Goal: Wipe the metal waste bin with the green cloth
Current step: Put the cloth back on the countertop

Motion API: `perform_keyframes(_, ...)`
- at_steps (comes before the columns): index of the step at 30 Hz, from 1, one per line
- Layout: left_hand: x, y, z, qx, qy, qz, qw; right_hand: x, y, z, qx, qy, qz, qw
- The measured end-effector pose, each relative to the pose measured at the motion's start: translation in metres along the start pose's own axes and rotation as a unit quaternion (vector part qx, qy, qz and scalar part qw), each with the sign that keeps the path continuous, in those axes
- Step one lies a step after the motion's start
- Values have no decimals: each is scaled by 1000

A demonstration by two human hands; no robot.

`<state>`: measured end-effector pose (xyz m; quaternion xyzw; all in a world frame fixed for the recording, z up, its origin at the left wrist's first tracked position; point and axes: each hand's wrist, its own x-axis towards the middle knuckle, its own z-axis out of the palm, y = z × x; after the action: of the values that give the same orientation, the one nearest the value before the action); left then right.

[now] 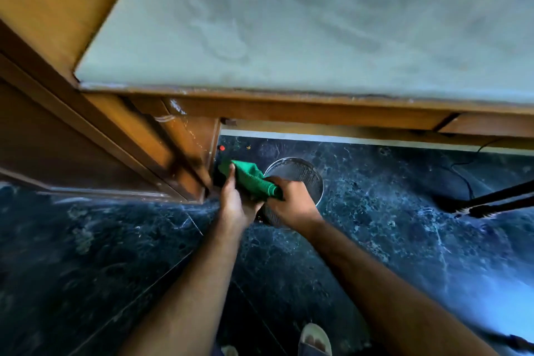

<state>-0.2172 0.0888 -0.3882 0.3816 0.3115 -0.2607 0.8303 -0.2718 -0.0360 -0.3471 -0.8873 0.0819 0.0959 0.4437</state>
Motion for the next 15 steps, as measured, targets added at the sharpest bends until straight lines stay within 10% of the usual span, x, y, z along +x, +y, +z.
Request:
perform_keyframes(7,-113,44,7,80,22,-19,996,-57,-84,-87,306,-27,141,941)
perform_keyframes(15,-218,107,90,188,2,33,982,-95,-160,-192,416,-22,183,891)
